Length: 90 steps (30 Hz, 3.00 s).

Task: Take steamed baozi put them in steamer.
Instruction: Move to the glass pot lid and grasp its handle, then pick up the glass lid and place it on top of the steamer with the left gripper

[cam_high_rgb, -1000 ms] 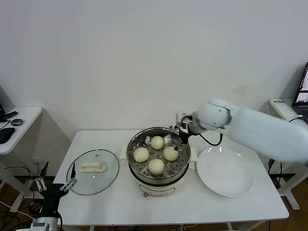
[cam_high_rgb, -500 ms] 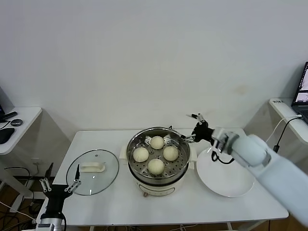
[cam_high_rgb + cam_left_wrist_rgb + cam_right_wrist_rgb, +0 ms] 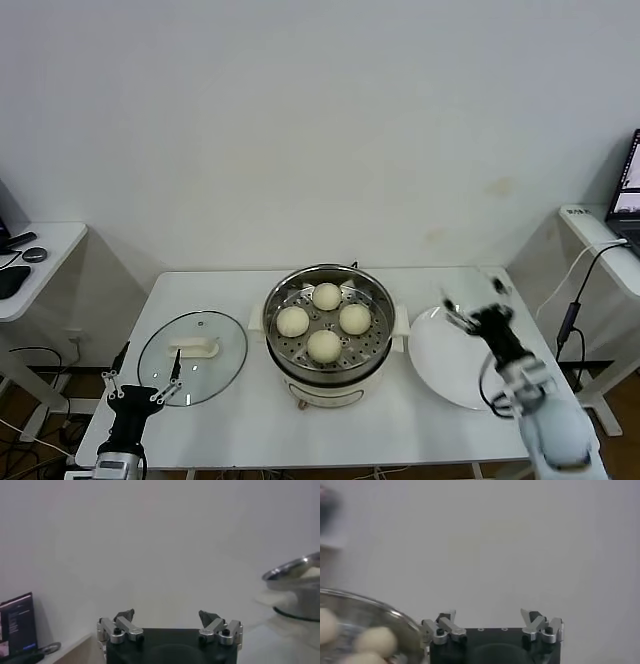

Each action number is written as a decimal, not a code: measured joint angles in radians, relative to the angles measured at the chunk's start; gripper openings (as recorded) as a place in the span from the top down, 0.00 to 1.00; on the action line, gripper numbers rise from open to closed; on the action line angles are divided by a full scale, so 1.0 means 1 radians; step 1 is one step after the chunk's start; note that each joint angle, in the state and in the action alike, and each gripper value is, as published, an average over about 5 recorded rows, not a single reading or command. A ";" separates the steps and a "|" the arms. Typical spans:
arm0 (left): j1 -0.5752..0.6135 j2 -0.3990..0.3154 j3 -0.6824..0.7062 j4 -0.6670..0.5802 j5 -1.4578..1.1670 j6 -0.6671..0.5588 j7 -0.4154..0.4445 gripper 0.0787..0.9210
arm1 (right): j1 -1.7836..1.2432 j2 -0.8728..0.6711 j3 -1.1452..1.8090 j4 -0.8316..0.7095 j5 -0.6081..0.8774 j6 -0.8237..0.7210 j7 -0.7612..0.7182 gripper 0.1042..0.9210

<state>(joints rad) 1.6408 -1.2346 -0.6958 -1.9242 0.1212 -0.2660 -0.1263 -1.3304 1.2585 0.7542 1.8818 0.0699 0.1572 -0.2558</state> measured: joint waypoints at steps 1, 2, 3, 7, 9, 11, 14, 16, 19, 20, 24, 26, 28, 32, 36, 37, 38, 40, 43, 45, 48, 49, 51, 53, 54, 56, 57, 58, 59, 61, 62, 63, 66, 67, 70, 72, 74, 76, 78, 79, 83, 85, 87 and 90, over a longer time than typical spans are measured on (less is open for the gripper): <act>-0.003 0.009 0.004 0.007 0.034 0.006 -0.011 0.12 | -0.025 0.025 0.027 0.003 -0.002 0.011 0.004 0.12; -0.007 0.019 0.007 0.015 0.072 0.012 -0.022 0.12 | -0.048 0.049 0.052 0.006 -0.004 0.022 0.008 0.12; -0.012 0.029 0.010 0.026 0.117 0.016 -0.033 0.12 | -0.071 0.071 0.076 0.010 -0.005 0.032 0.012 0.12; -0.047 0.070 0.029 0.090 0.327 0.028 -0.062 0.12 | -0.151 0.145 0.159 0.027 -0.006 0.071 0.027 0.12; -0.072 0.090 0.041 0.129 0.436 0.034 -0.065 0.12 | -0.185 0.174 0.192 0.034 -0.009 0.087 0.033 0.12; -0.102 0.109 0.054 0.168 0.540 0.041 -0.064 0.12 | -0.215 0.199 0.222 0.042 -0.011 0.098 0.039 0.12; -0.149 0.130 0.075 0.224 0.682 0.048 -0.055 0.12 | -0.253 0.229 0.256 0.054 -0.011 0.110 0.047 0.12; -0.179 0.139 0.089 0.259 0.765 0.052 -0.049 0.12 | -0.274 0.243 0.272 0.059 -0.008 0.118 0.053 0.12; -0.224 0.147 0.108 0.308 0.860 0.054 -0.046 0.12 | -0.299 0.260 0.287 0.067 0.000 0.129 0.059 0.12; -0.240 0.149 0.114 0.326 0.883 0.054 -0.046 0.12 | -0.306 0.265 0.290 0.069 0.002 0.132 0.060 0.12; -0.308 0.155 0.136 0.403 0.953 0.049 -0.053 0.12 | -0.333 0.280 0.299 0.074 0.011 0.136 0.059 0.12; -0.343 0.156 0.147 0.444 0.980 0.046 -0.057 0.12 | -0.343 0.285 0.299 0.075 0.016 0.136 0.057 0.12; -0.377 0.157 0.157 0.483 1.002 0.046 -0.058 0.12 | -0.349 0.290 0.298 0.075 0.019 0.136 0.054 0.12; -0.444 0.156 0.176 0.559 1.041 0.045 -0.062 0.12 | -0.360 0.298 0.289 0.074 0.030 0.131 0.048 0.12; -0.506 0.152 0.188 0.617 1.068 0.047 -0.062 0.12 | -0.373 0.304 0.275 0.076 0.045 0.123 0.042 0.12; -0.520 0.151 0.191 0.629 1.072 0.048 -0.062 0.12 | -0.374 0.306 0.272 0.077 0.048 0.121 0.041 0.12; -0.533 0.151 0.195 0.641 1.076 0.049 -0.061 0.12 | -0.375 0.307 0.270 0.077 0.050 0.120 0.040 0.12; -0.558 0.153 0.203 0.663 1.083 0.050 -0.059 0.12 | -0.376 0.308 0.266 0.076 0.055 0.118 0.039 0.12; -0.590 0.154 0.216 0.692 1.090 0.051 -0.054 0.13 | -0.378 0.310 0.260 0.074 0.063 0.113 0.037 0.12; -0.608 0.154 0.224 0.710 1.095 0.051 -0.052 0.17 | -0.381 0.311 0.255 0.072 0.067 0.110 0.035 0.12; -0.626 0.154 0.233 0.733 1.099 0.049 -0.051 0.27 | -0.385 0.313 0.248 0.072 0.071 0.105 0.033 0.12; -0.630 0.153 0.235 0.738 1.099 0.049 -0.051 0.31 | -0.387 0.313 0.245 0.072 0.071 0.102 0.031 0.12; -0.634 0.153 0.237 0.745 1.098 0.047 -0.050 0.38 | -0.391 0.314 0.240 0.072 0.073 0.098 0.028 0.12; -0.636 0.154 0.239 0.749 1.095 0.047 -0.049 0.45 | -0.394 0.314 0.234 0.071 0.075 0.092 0.024 0.12; -0.637 0.154 0.239 0.750 1.092 0.047 -0.049 0.48 | -0.396 0.315 0.231 0.071 0.077 0.090 0.023 0.12; -0.635 0.157 0.240 0.751 1.085 0.048 -0.050 0.55 | -0.398 0.315 0.225 0.070 0.081 0.085 0.021 0.12; -0.633 0.159 0.240 0.750 1.082 0.048 -0.051 0.58 | -0.398 0.315 0.221 0.069 0.081 0.083 0.020 0.12; -0.631 0.161 0.239 0.748 1.078 0.049 -0.053 0.61 | -0.398 0.315 0.217 0.069 0.082 0.081 0.019 0.12; -0.627 0.163 0.238 0.745 1.074 0.049 -0.055 0.65 | -0.398 0.315 0.213 0.069 0.083 0.079 0.018 0.12; -0.616 0.168 0.235 0.734 1.066 0.051 -0.058 0.72 | -0.398 0.315 0.204 0.068 0.083 0.076 0.017 0.12; -0.609 0.172 0.233 0.726 1.062 0.053 -0.061 0.76 | -0.397 0.315 0.199 0.068 0.083 0.075 0.016 0.12; -0.601 0.175 0.231 0.716 1.058 0.056 -0.064 0.79 | -0.397 0.315 0.195 0.067 0.083 0.074 0.016 0.12; -0.569 0.189 0.222 0.673 1.040 0.070 -0.072 0.87 | -0.399 0.314 0.183 0.063 0.080 0.074 0.014 0.12; -0.557 0.194 0.218 0.654 1.033 0.076 -0.074 0.88 | -0.400 0.313 0.178 0.062 0.078 0.075 0.013 0.12; -0.512 0.212 0.202 0.588 1.009 0.101 -0.077 0.89 | -0.402 0.309 0.162 0.057 0.072 0.079 0.010 0.12; -0.479 0.226 0.189 0.536 0.989 0.126 -0.078 0.89 | -0.403 0.306 0.151 0.053 0.067 0.083 0.008 0.12; -0.443 0.242 0.175 0.478 0.966 0.157 -0.076 0.89 | -0.404 0.303 0.140 0.051 0.062 0.087 0.005 0.12; -0.405 0.261 0.157 0.412 0.941 0.192 -0.065 0.89 | -0.406 0.299 0.128 0.049 0.056 0.091 0.004 0.12; -0.371 0.281 0.137 0.342 0.914 0.232 -0.044 0.89 | -0.407 0.296 0.116 0.047 0.049 0.096 0.002 0.12; -0.356 0.291 0.129 0.306 0.899 0.254 -0.030 0.89 | -0.407 0.295 0.110 0.046 0.046 0.099 0.002 0.12; -0.320 0.333 0.111 0.162 0.830 0.357 0.031 0.89 | -0.402 0.294 0.087 0.037 0.030 0.110 0.001 0.12; -0.316 0.354 0.116 0.096 0.797 0.412 0.061 0.89 | -0.399 0.296 0.076 0.029 0.020 0.117 0.005 0.12; -0.325 0.373 0.138 0.040 0.768 0.469 0.087 0.89 | -0.394 0.300 0.066 0.021 0.005 0.126 0.011 0.12; -0.362 0.388 0.203 -0.019 0.743 0.553 0.121 0.89 | -0.382 0.306 0.053 0.005 -0.024 0.139 0.025 0.12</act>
<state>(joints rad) 1.2792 -0.8465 -0.4924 -1.9431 0.8644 0.2870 -0.0055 -1.7127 1.5641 0.8076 1.8867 0.0456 0.2966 -0.2312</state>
